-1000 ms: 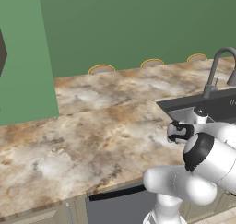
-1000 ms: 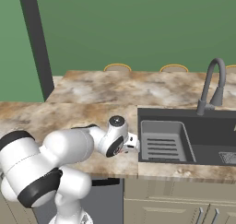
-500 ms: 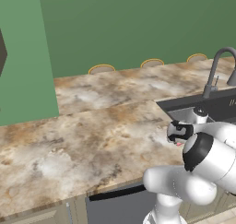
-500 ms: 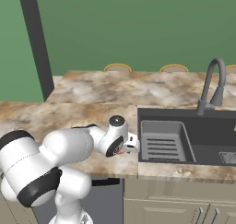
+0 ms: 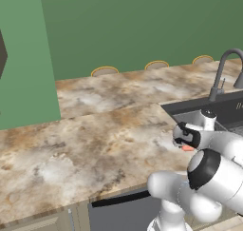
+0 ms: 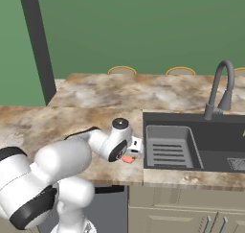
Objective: Open the cabinet. Pick the bar soap and place it next to the sink. Then close the cabinet.
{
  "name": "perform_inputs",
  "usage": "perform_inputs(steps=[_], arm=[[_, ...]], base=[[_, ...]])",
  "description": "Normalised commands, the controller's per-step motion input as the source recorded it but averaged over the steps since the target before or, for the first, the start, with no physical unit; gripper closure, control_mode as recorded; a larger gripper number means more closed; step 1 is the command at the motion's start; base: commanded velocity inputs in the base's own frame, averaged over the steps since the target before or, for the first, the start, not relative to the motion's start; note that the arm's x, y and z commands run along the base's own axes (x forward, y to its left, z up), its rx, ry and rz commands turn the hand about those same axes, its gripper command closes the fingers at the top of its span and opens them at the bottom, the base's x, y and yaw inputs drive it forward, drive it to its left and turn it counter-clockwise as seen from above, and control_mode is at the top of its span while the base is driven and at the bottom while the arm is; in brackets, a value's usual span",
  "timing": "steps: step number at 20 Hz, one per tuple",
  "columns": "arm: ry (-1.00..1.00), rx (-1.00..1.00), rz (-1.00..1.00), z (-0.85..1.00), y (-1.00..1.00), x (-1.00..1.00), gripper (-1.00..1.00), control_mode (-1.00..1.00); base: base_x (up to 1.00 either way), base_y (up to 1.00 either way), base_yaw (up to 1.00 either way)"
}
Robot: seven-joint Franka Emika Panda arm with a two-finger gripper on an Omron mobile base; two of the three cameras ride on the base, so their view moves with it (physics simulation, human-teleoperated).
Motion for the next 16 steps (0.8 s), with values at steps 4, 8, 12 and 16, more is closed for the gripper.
perform_inputs(steps=[4,8,12,16], arm=[[-0.1,0.0,0.14,0.91,0.34,-0.83,-1.0,-1.0],[-0.12,0.0,0.14,0.83,0.38,-0.86,-1.0,-1.0],[-0.09,0.0,0.14,0.6,0.49,-0.84,-1.0,-1.0],[-0.11,0.0,0.11,0.69,0.5,-0.65,-1.0,-1.0]], base=[[0.0,0.0,0.0],[0.0,0.0,0.0],[0.0,0.0,0.0],[0.0,0.0,0.0]])
